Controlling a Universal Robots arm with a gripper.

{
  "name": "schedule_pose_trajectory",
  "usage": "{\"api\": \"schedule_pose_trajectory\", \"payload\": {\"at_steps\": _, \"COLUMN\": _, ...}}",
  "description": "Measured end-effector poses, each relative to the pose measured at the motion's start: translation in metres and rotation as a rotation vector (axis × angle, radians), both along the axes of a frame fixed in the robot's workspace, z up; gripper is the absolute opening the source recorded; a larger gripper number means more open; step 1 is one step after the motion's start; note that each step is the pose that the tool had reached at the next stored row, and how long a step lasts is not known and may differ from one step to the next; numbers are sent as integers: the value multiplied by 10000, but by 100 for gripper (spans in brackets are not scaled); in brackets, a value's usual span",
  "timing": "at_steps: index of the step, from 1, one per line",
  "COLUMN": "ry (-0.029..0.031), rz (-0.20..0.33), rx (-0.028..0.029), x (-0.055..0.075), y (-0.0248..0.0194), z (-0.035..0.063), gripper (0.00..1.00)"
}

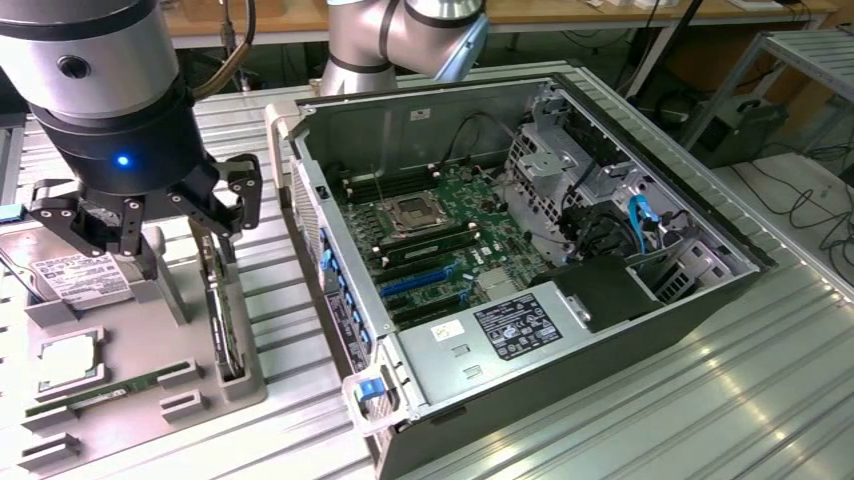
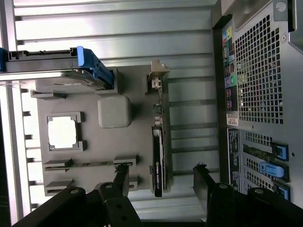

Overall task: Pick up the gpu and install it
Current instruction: 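Pick up the gpu and move the gpu toward the slot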

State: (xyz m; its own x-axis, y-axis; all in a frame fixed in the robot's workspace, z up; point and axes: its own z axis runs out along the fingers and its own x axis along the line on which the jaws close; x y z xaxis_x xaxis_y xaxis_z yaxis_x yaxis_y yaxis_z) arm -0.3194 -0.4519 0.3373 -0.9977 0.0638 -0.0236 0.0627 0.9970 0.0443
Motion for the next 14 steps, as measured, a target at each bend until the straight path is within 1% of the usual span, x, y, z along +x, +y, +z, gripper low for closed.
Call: {"api": "schedule_pose_trajectory", "payload": {"at_steps": 14, "ry": 1, "rz": 32, "rx": -1, "x": 0, "y": -53, "z": -103, "gripper": 66}}
